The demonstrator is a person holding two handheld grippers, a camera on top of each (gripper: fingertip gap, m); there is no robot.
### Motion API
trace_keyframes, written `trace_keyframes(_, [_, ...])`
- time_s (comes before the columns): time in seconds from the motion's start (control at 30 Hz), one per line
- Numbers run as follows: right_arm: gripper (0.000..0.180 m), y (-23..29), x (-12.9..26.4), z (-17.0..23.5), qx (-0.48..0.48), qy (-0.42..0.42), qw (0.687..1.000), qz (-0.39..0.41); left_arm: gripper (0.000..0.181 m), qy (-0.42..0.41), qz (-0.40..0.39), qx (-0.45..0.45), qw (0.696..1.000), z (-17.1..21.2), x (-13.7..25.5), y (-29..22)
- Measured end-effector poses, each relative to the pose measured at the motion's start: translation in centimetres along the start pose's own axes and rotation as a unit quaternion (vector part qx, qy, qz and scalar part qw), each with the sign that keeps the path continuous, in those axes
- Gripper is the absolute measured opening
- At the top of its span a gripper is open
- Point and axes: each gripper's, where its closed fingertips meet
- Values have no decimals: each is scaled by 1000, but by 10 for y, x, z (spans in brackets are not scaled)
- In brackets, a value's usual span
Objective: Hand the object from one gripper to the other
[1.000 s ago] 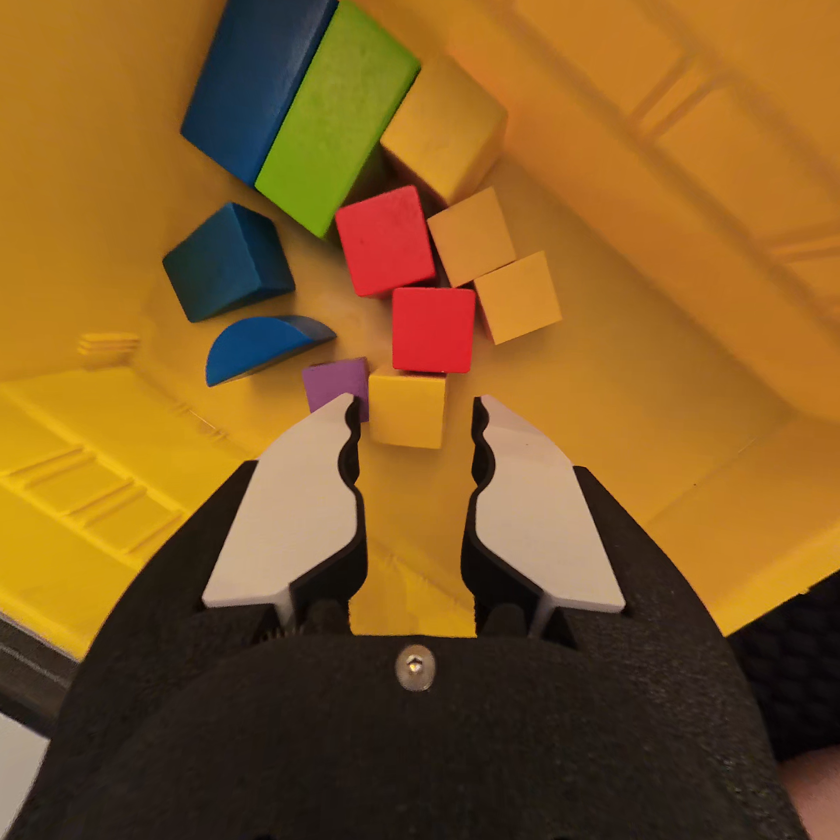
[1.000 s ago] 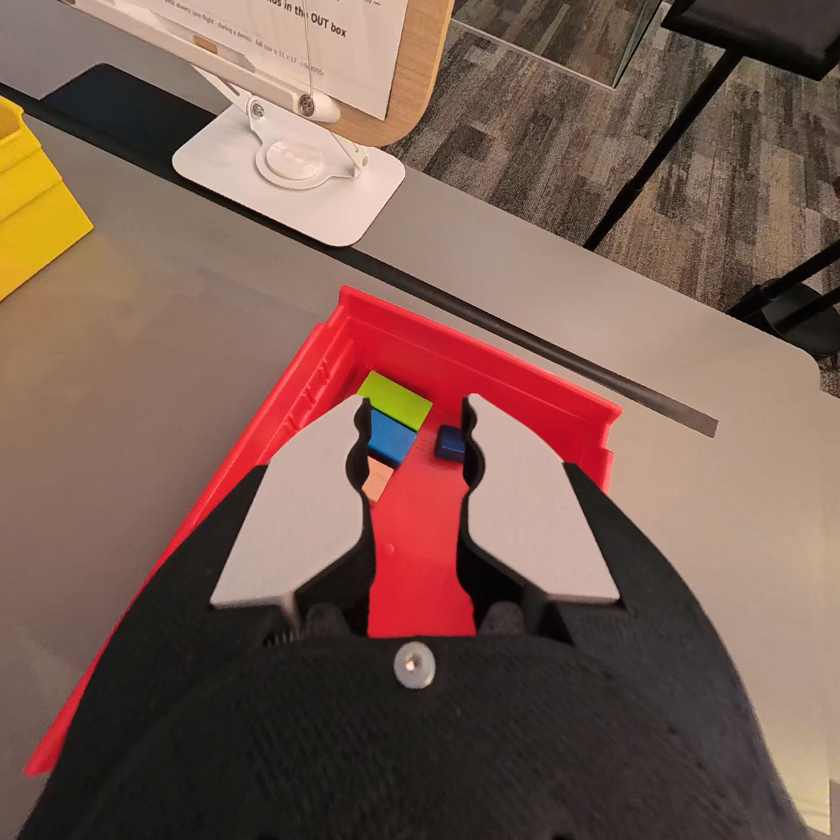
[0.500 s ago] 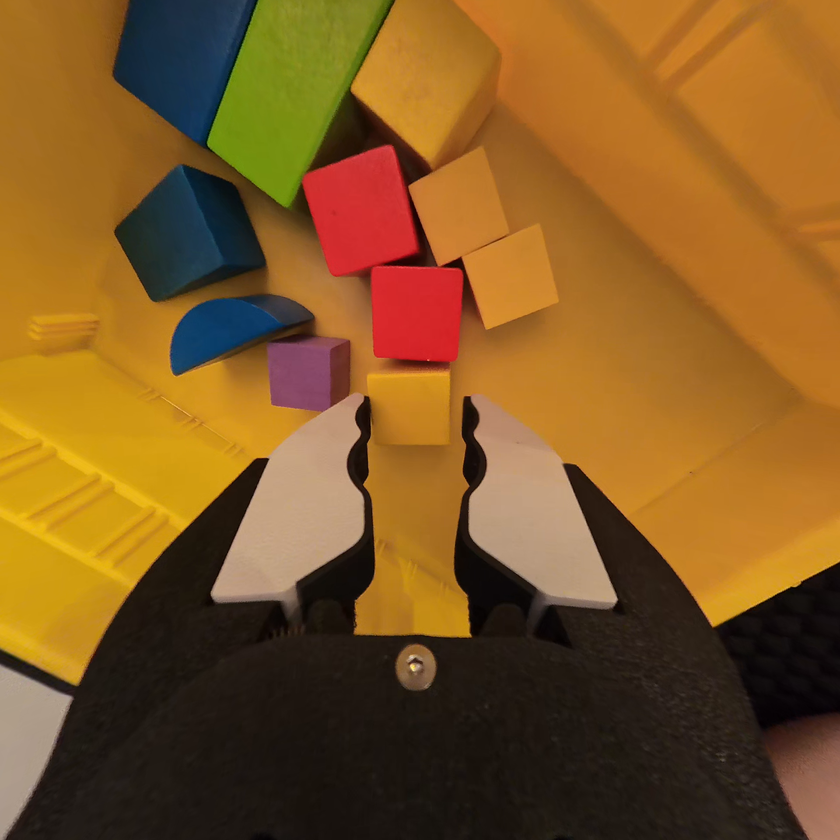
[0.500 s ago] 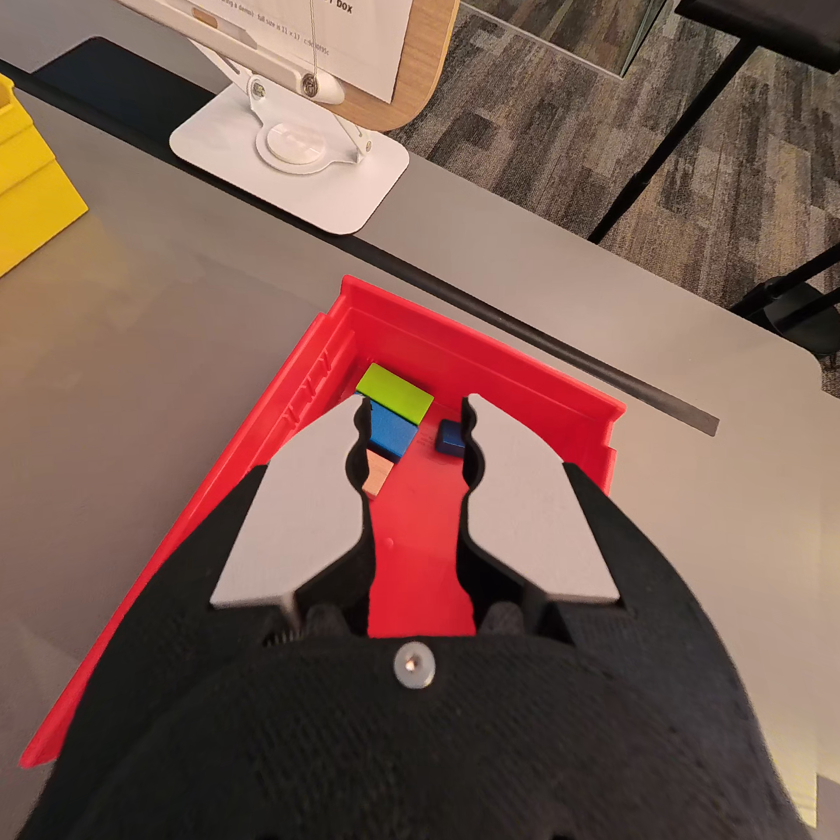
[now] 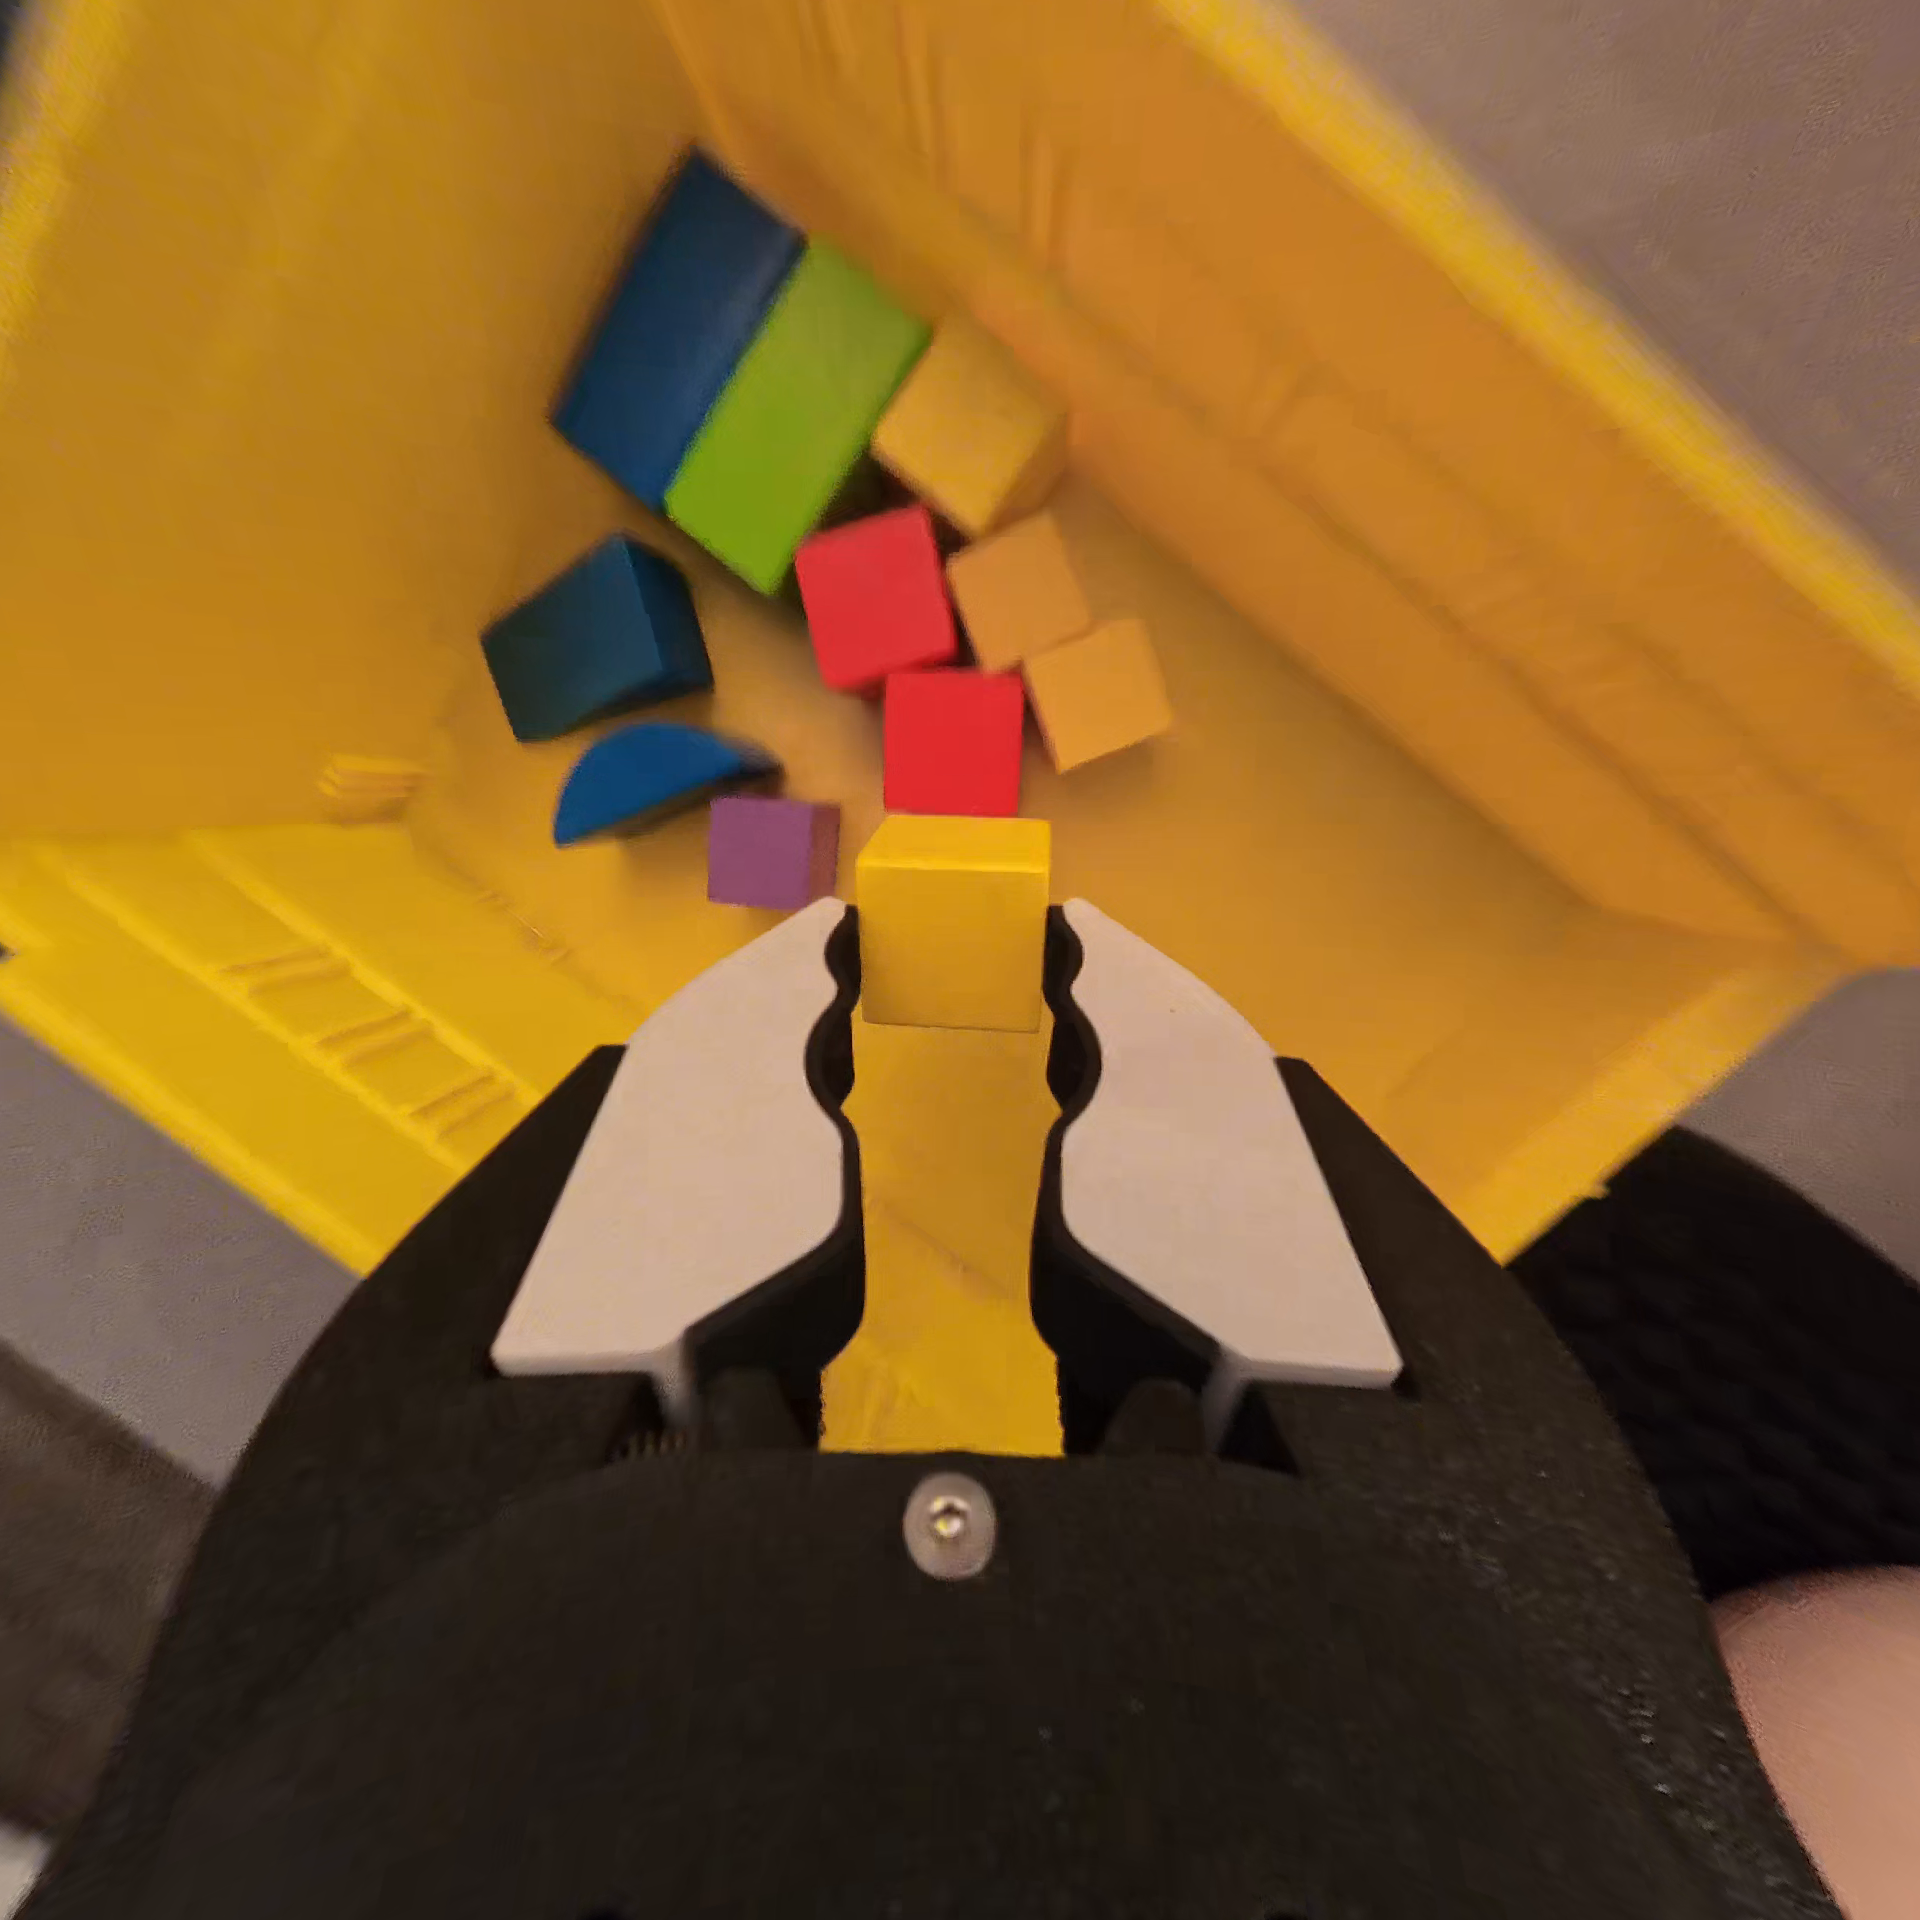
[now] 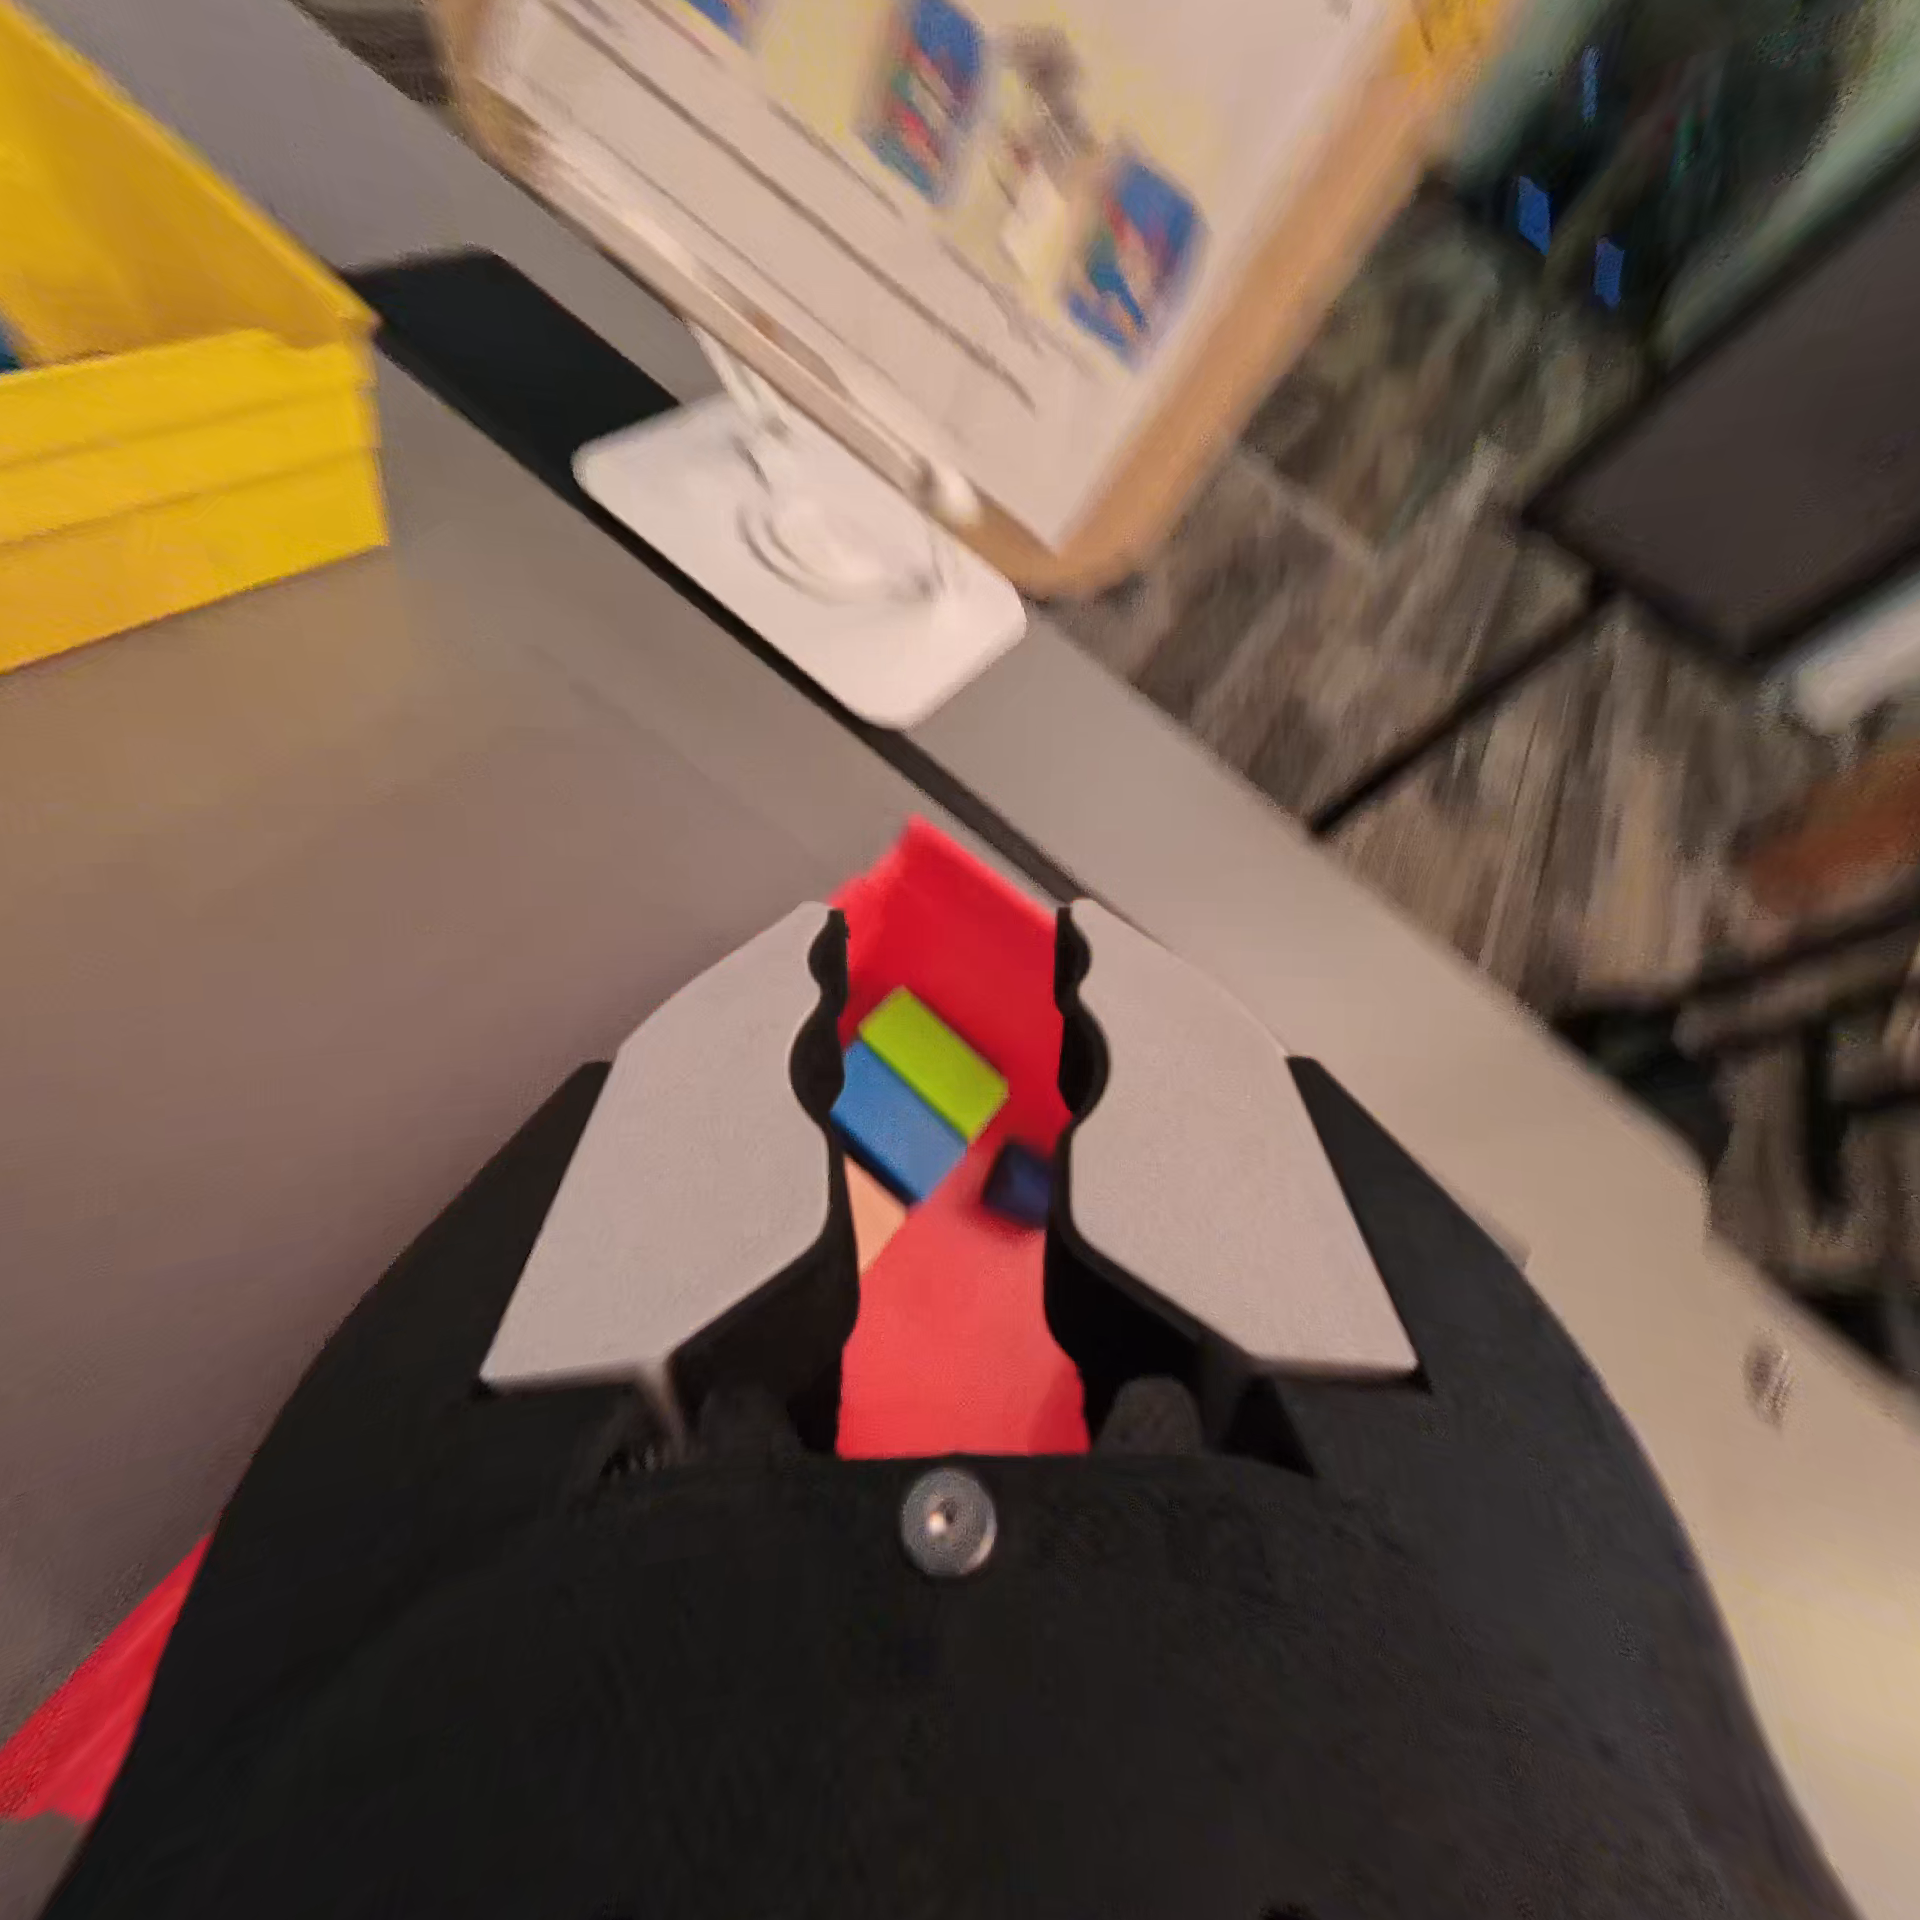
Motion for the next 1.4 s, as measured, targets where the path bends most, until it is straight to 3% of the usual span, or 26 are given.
trace_keyframes(0.1, [41, 64, 26, -48, 108, -156, 979, -76, 33, -165, 57, -57, 983, -51, 45, -40])
trace_keyframes(0.2, [38, 130, 54, -82, 194, -301, 929, -91, 33, -323, 167, -123, 923, -105, 92, -102])
trace_keyframes(0.27, [38, 159, 66, -95, 254, -355, 899, -36, 33, -384, 252, -130, 879, -129, 113, -138])
trace_keyframes(0.37, [43, 192, 94, -111, 287, -424, 859, 0, 33, -415, 336, -125, 836, -147, 127, -172])
trace_keyframes(0.43, [46, 199, 109, -121, 266, -449, 853, 14, 33, -416, 370, -141, 819, -152, 128, -191])
trace_keyframes(0.67, [46, 197, 130, -133, 229, -481, 846, 27, 33, -397, 407, -150, 809, -166, 117, -223])
trace_keyframes(0.9, [32, 194, 133, -132, 230, -490, 840, 30, 33, -393, 423, -153, 802, -170, 112, -233])
trace_keyframes(0.97, [32, 194, 131, -132, 230, -482, 845, 19, 33, -394, 426, -147, 801, -170, 111, -231])
trace_keyframes(1.03, [32, 187, 126, -130, 236, -459, 856, 6, 46, -391, 423, -128, 807, -170, 110, -223])
trace_keyframes(1.13, [32, 137, 102, -114, 257, -348, 901, -5, 47, -416, 375, -105, 822, -170, 114, -200])
trace_keyframes(1.2, [32, 87, 80, -76, 227, -209, 950, -44, 44, -422, 340, -93, 835, -167, 116, -185])
trace_keyframes(1.27, [32, 45, 61, -18, 193, -71, 975, -81, 42, -421, 332, -93, 839, -163, 118, -181])
trace_keyframes(1.4, [33, -4, 19, 99, 262, 131, 954, -64, 41, -417, 338, -96, 839, -162, 118, -182])
Point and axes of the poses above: each gripper's, where its closed fingertips meet, x back along the fingers, z out of its underside, y = z × x across the jaws, and after that the axes turned 14 degrees about z, right-handed
